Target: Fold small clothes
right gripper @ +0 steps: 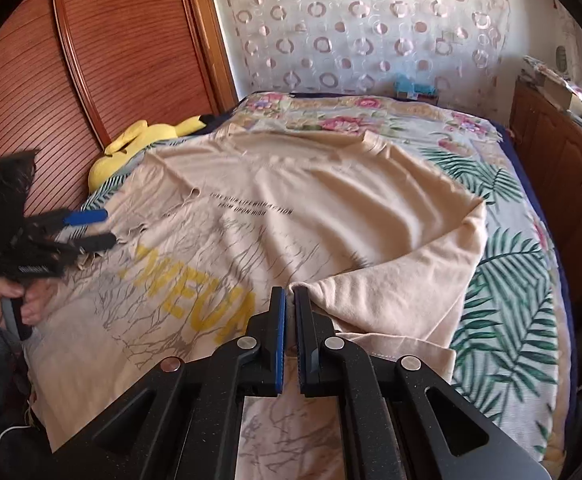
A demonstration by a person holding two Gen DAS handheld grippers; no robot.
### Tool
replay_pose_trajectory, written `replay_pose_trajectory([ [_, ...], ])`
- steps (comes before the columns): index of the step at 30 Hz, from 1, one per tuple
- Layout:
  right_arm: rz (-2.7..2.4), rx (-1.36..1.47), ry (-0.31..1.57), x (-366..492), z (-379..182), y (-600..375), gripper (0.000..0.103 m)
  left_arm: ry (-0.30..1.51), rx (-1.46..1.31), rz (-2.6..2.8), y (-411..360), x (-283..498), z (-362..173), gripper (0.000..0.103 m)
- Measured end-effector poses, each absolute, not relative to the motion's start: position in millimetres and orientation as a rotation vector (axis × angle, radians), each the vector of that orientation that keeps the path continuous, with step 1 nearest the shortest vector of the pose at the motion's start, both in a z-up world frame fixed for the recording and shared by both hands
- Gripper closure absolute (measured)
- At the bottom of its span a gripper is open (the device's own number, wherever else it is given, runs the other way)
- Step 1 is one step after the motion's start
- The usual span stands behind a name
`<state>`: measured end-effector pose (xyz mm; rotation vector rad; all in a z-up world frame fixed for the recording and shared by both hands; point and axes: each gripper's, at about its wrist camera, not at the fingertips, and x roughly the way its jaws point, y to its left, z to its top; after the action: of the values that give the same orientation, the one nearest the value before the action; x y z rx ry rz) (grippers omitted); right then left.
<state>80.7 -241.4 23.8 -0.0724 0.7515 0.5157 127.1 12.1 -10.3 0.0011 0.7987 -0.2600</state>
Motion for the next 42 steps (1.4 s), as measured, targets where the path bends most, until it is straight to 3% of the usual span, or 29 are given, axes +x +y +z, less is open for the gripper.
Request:
replay_pose_trajectory([
  [14,0.486,-0.078,0.696,87.4,27.3,-240.6,0.097,0.675,-0.037,-0.239,16.4,98.5,13.5,0.022],
  [24,0.393,-0.101,0.652,62.6,48.5,-281.3,0.066,0.670,-0.091,-0.229,23.5,85.4,4.4,0.022],
  [31,0.330,-0.061,0.740,81.2,27.6,-303.3,0.065,0.686,-0.104,-0.249,17.9,80.4,-4.3,0.022],
  [42,0.414,-0.125,0.798,63.8,6.1,-249.6,0.065,0.695,-0.104,-0.252,14.6,78.2,-6.8,0.022],
])
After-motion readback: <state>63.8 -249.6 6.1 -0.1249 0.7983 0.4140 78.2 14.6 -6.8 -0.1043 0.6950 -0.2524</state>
